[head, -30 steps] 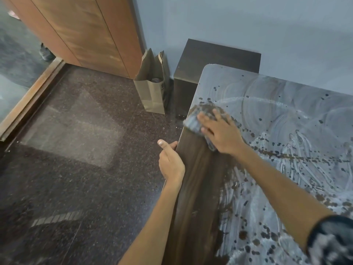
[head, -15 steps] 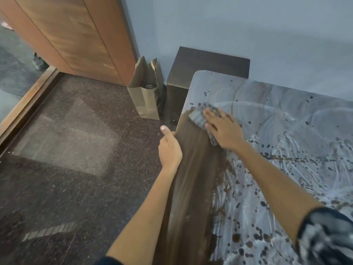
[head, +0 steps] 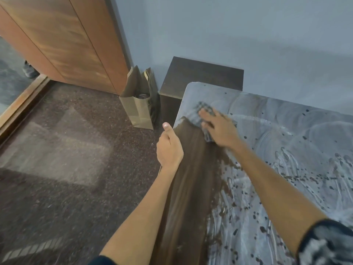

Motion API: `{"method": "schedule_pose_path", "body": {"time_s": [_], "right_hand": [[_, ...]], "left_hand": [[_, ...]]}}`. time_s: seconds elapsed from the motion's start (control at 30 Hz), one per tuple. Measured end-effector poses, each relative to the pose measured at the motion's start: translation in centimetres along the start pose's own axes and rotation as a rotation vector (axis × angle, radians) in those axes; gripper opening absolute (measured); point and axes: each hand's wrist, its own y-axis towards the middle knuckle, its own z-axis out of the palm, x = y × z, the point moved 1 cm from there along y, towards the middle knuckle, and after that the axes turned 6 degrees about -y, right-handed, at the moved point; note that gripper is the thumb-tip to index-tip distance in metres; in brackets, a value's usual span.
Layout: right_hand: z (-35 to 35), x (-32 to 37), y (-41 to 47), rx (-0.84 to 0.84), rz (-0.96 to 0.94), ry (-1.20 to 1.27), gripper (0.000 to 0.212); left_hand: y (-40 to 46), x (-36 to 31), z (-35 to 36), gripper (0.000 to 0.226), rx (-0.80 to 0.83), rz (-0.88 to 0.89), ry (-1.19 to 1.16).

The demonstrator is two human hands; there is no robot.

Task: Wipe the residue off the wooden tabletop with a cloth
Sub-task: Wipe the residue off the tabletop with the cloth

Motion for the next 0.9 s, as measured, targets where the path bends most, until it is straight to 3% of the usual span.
{"method": "schedule_pose_path", "body": {"time_s": [0.1,0.2,0.33,0.47,0.57,0.63,0.8,0.9], "right_hand": [[0.4,1.3,4.1,-0.007,0.081,-0.047,0.044],[1.6,4.4,2.8,0.030,-0.127,-0.013,0.045],[2.3,4.1,-2.9,0.033,-0.343,0.020,0.045],[0.8,1.7,0.1,-0.021,-0.111,0.100,0.042],[0.7,2.4,4.9,-0.077,0.052,0.021,0.042],[1.2,3.7,5.1,-0.057,0.014,0.045,0.042],[2.5,2.5,-1.5,0.053,-0.391,-0.040,0.047],[0.9,-0.1,1.9,0.056,-0.198,0.014,0.045]], "left_hand": [[-0.3,0.3,0.2,0.062,-0.048,0.053,0.030],[-0.5,0.7,0.4,0.058,-0.093,0.112,0.070],[0.5,1.7,0.7,0.076,-0.145,0.145,0.059],[0.6,1.8,0.7,0.071,-0.156,0.178,0.051],[0.7,2.0,0.6,0.085,-0.157,0.182,0.063],[0.6,2.1,0.5,0.091,-0.149,0.180,0.053],[0.1,1.5,0.6,0.092,-0.119,0.233,0.028],[0.0,1.3,0.5,0.092,-0.106,0.248,0.019]]}}
